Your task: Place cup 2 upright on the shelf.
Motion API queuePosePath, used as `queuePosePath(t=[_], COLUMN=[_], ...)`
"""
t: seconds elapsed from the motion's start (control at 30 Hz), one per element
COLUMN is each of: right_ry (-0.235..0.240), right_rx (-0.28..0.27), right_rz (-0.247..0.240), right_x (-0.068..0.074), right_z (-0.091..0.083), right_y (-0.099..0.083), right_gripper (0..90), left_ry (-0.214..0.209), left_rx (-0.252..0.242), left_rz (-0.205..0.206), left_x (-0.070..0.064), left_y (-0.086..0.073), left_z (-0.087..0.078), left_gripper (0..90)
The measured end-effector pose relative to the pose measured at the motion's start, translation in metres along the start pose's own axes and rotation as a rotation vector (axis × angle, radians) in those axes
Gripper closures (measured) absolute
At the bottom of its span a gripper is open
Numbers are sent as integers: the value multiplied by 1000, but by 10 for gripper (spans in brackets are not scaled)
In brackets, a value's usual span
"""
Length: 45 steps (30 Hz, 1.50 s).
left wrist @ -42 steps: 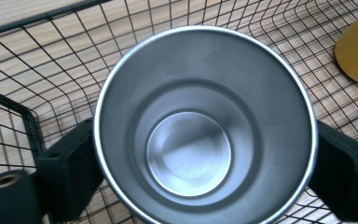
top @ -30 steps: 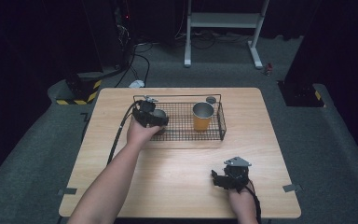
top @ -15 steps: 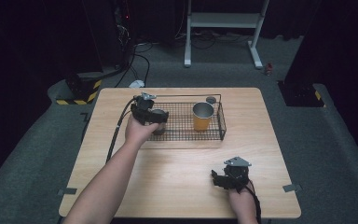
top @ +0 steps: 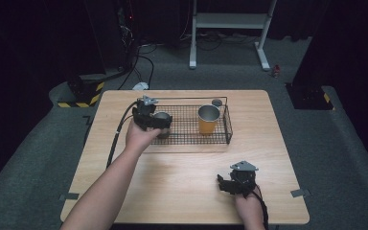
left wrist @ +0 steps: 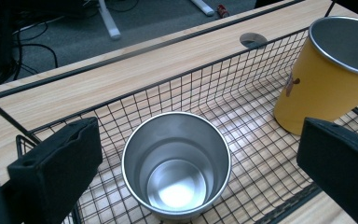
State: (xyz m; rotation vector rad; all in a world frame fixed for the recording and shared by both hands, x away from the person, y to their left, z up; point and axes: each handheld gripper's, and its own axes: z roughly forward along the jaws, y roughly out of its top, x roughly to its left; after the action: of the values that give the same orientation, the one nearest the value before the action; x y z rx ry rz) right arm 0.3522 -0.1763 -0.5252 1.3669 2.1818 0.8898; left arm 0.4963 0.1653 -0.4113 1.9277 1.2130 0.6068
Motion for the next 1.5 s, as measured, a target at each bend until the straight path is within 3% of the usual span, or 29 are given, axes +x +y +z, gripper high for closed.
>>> queuePosePath(t=[0.77, 0.9, 1.13, 1.5], right_ry=[0, 0, 0, -1], right_rx=[0, 0, 0, 0], right_rz=[0, 0, 0, 0], right_x=[0, 0, 0, 0], right_z=[0, 0, 0, 0], right_y=[0, 0, 0, 0], right_gripper=[132, 132, 132, 133], left_ry=[-6, -5, -12, -15], left_rx=[-9, -1, -12, -19], left_rz=[-3, 11, -18, -10], left_x=[16, 18, 25, 27], left_y=[-31, -40, -52, -64], left_z=[-34, -38, -45, -59], left_gripper=[22, 24, 27, 28])
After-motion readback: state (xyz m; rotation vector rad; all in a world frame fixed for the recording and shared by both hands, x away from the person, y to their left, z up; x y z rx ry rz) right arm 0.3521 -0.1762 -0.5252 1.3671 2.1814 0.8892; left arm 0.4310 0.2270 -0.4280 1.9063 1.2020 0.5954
